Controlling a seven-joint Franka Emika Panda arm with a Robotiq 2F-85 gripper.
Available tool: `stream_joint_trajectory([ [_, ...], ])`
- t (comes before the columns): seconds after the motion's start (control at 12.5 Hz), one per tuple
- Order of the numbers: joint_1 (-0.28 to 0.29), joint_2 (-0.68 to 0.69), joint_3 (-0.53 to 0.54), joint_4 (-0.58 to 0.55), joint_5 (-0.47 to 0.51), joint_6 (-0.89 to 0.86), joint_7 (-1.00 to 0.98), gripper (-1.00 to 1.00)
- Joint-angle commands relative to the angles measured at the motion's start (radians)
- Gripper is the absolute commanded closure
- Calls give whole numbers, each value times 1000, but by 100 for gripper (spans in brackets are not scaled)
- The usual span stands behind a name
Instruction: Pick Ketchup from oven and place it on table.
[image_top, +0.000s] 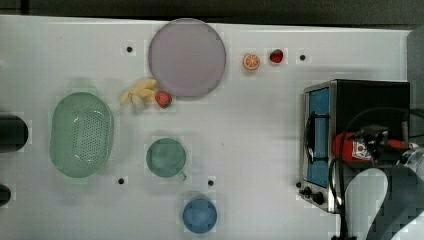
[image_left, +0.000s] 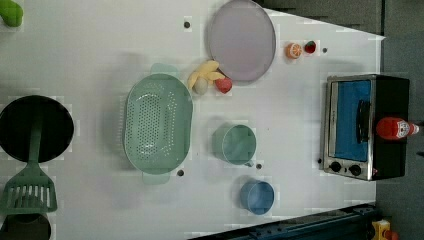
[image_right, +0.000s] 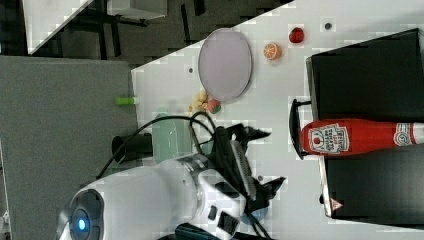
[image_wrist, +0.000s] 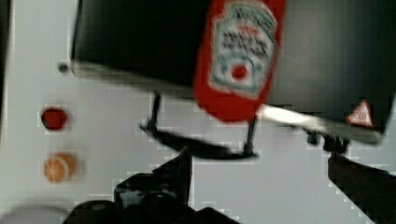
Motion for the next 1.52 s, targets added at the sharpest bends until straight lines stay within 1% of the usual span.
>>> stream_joint_trajectory([
  [0.08, 1, 80, -30, 59, -1, 115, 27, -100],
  [0.24, -2, 158, -58, 75, 20, 168, 29, -100],
  [0.32, -5, 195, -66, 86, 42, 175, 40, -100],
  [0.48, -14, 264, -83, 103, 119, 167, 82, -100],
  [0.64, -22, 319, -89, 107, 143, 169, 82, -100],
  [0.88, -24, 352, -89, 113, 150, 171, 97, -100],
  [1.12, -22, 366, -86, 111, 192, 171, 97, -100],
  [1.2, -23, 375, -87, 110, 193, 171, 97, -93],
  [1.36, -19, 379, -85, 110, 194, 170, 97, -43],
  [1.44, -21, 380, -87, 111, 194, 170, 97, -29],
  [1.52, -19, 377, -87, 117, 194, 168, 97, -29],
])
